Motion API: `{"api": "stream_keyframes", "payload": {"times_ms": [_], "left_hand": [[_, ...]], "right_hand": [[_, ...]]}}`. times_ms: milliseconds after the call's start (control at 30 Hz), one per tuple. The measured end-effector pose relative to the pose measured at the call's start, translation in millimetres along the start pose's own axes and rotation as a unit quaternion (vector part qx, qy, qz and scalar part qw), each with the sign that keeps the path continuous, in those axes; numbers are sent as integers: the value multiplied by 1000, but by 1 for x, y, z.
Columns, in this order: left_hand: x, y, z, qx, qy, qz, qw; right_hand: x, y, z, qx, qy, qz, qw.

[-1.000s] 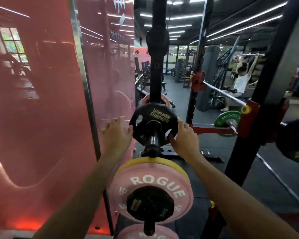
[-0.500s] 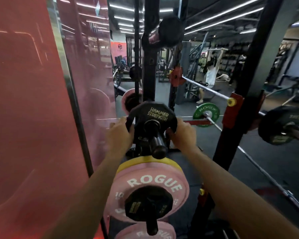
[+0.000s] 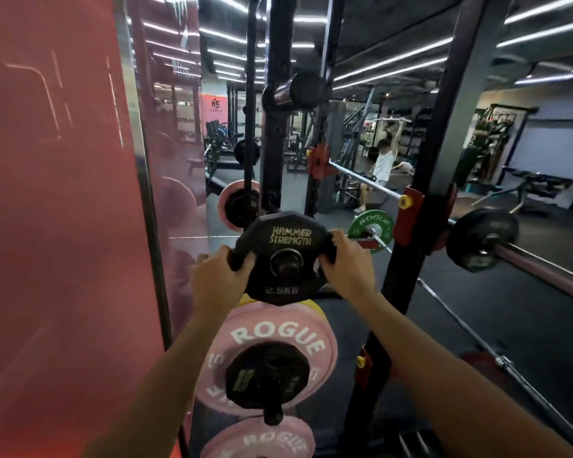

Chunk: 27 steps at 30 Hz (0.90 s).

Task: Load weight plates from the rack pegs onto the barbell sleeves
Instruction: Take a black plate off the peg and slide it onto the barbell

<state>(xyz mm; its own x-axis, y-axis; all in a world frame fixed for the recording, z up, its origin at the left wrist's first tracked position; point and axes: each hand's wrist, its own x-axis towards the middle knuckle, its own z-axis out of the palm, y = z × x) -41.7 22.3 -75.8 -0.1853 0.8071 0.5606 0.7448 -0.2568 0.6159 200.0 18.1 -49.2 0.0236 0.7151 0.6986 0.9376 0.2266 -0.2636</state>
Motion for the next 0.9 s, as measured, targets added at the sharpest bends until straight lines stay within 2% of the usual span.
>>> {"api": "stream_keyframes", "payload": {"times_ms": [167,367,567,800,900], "left_hand": [[-55,25,-37,6,59,21,998],[-115,62,-50,38,0,18,999],[-157,120,-34,30,-22,88,995],[-201,182,25,-24,-133,120,983],[-216,218,54,-47,-158,147,975]], "right_hand": [[-39,0,-44,18,10,-28,999],[-100,18,-104,-14,35,-33,999],[-168,56,-175,-27,50,41,998],[-224,109,-251,-92,45,159,982],[-244,133,-279,-114,56,203,971]]}}
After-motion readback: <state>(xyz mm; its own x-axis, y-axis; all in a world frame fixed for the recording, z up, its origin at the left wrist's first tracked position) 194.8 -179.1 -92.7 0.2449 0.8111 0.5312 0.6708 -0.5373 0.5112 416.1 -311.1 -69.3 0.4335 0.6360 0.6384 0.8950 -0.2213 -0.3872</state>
